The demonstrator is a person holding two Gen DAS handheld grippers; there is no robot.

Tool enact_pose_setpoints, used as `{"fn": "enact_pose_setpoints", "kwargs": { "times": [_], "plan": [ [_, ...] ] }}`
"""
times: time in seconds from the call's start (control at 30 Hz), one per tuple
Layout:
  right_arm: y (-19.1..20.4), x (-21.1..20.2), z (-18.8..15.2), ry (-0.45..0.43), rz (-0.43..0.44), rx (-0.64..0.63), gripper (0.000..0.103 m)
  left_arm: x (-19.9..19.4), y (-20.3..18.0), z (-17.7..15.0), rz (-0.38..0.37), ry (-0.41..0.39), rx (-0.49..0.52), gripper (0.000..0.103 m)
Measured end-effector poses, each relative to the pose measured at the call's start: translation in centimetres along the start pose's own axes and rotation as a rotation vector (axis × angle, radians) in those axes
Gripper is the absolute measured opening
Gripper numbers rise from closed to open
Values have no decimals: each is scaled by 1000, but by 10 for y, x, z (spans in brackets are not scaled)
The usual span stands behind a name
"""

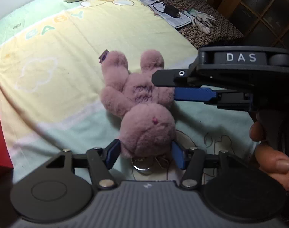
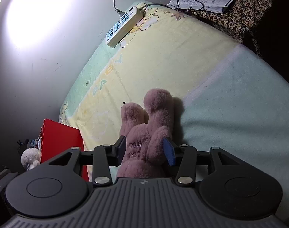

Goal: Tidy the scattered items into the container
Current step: 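Carry the pink bear over the bed and lower it onto the sheet, then open the right gripper and grasp the pink bear again on the sheet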

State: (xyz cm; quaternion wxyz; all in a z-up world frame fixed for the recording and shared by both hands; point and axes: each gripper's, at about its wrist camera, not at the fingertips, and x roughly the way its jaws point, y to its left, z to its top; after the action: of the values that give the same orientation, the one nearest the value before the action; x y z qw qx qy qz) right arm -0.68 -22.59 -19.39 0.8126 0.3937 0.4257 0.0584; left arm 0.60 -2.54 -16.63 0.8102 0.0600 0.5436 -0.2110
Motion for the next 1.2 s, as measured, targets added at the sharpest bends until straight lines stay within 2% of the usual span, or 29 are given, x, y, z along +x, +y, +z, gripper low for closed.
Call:
{"fn": "enact_pose_setpoints", "kwargs": {
  "times": [0.17,0.23,0.27,0.37,0.47,0.6,0.7,0.73,0.8,0.87,0.9,0.93,1.03,1.07,1.1,1.2],
  "plan": [
    [-2,5,13,70,12,-27,49,7,1,6,12,-11,-72,57],
    [-1,9,15,154,24,-48,46,5,2,6,26,-20,-91,58],
    [-2,11,14,204,36,-53,42,4,4,6,34,-23,-106,58],
    [-1,12,13,262,105,-53,37,-4,7,7,62,-34,-122,56],
    [13,3,27,192,114,-137,37,-21,11,7,124,-67,-103,55],
    [23,7,57,89,34,-240,44,-39,22,2,180,-72,-114,55],
    [29,28,71,71,14,-321,44,-51,30,-4,220,-82,-151,51],
    [32,37,74,79,12,-343,44,-55,32,-6,214,-77,-168,50],
    [33,55,78,108,-34,-392,45,-64,35,-9,155,-70,-199,48],
    [29,65,80,138,-31,-405,46,-71,24,-11,87,-76,-183,48],
    [26,68,80,155,-26,-405,46,-73,15,-12,63,-77,-161,52],
    [24,69,80,167,-34,-412,46,-72,5,-11,39,-73,-140,55],
    [21,69,78,198,-50,-427,43,-53,-23,-12,-64,-25,-104,55],
    [20,69,77,212,-63,-436,36,-41,-28,-12,-102,9,-96,54],
    [19,69,76,227,-80,-444,29,-32,-34,-12,-124,41,-87,53],
    [12,63,74,279,-84,-434,28,-9,-37,-8,-107,86,-77,47]
  ]
}}
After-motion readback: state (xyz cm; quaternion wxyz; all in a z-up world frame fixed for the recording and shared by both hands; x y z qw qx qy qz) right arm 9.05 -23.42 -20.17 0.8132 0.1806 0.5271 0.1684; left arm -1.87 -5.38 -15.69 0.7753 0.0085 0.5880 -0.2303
